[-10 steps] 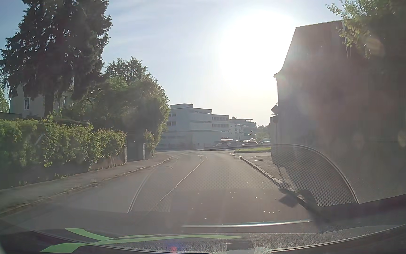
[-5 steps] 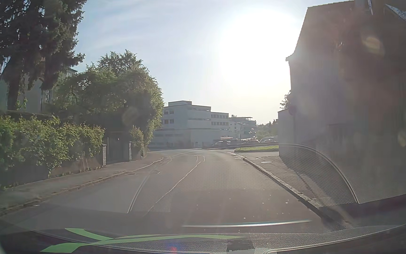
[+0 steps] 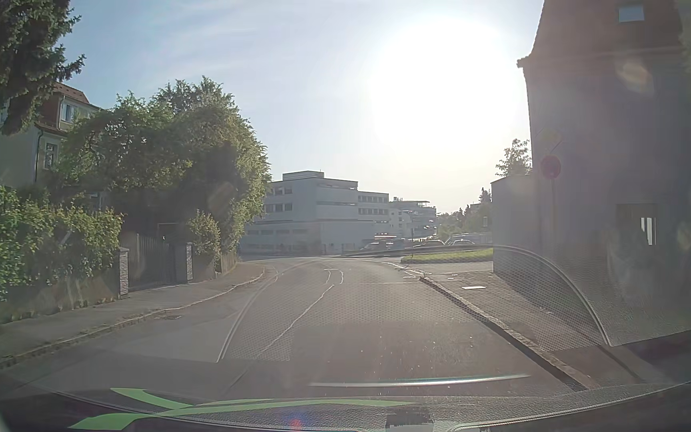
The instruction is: Follow the waypoints while adhering to traffic rules and regulations
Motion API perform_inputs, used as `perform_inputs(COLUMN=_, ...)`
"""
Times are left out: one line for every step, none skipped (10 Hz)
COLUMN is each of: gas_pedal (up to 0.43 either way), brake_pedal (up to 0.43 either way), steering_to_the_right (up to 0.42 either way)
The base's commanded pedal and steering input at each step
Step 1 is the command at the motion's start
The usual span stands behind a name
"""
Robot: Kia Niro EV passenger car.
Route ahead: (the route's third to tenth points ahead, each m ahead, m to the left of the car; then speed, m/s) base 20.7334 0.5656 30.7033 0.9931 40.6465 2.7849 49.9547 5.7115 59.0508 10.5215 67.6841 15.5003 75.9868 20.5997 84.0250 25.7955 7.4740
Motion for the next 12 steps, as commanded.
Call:
perform_inputs(gas_pedal=0.02, brake_pedal=0.0, steering_to_the_right=0.0)
perform_inputs(gas_pedal=0.02, brake_pedal=0.0, steering_to_the_right=-0.001)
perform_inputs(gas_pedal=0.02, brake_pedal=0.0, steering_to_the_right=-0.001)
perform_inputs(gas_pedal=0.02, brake_pedal=0.0, steering_to_the_right=-0.001)
perform_inputs(gas_pedal=0.02, brake_pedal=0.0, steering_to_the_right=-0.001)
perform_inputs(gas_pedal=0.02, brake_pedal=0.0, steering_to_the_right=-0.001)
perform_inputs(gas_pedal=0.02, brake_pedal=0.0, steering_to_the_right=-0.001)
perform_inputs(gas_pedal=0.02, brake_pedal=0.0, steering_to_the_right=-0.001)
perform_inputs(gas_pedal=0.02, brake_pedal=0.0, steering_to_the_right=-0.002)
perform_inputs(gas_pedal=0.02, brake_pedal=0.0, steering_to_the_right=-0.003)
perform_inputs(gas_pedal=0.02, brake_pedal=0.0, steering_to_the_right=-0.004)
perform_inputs(gas_pedal=0.02, brake_pedal=0.0, steering_to_the_right=-0.008)
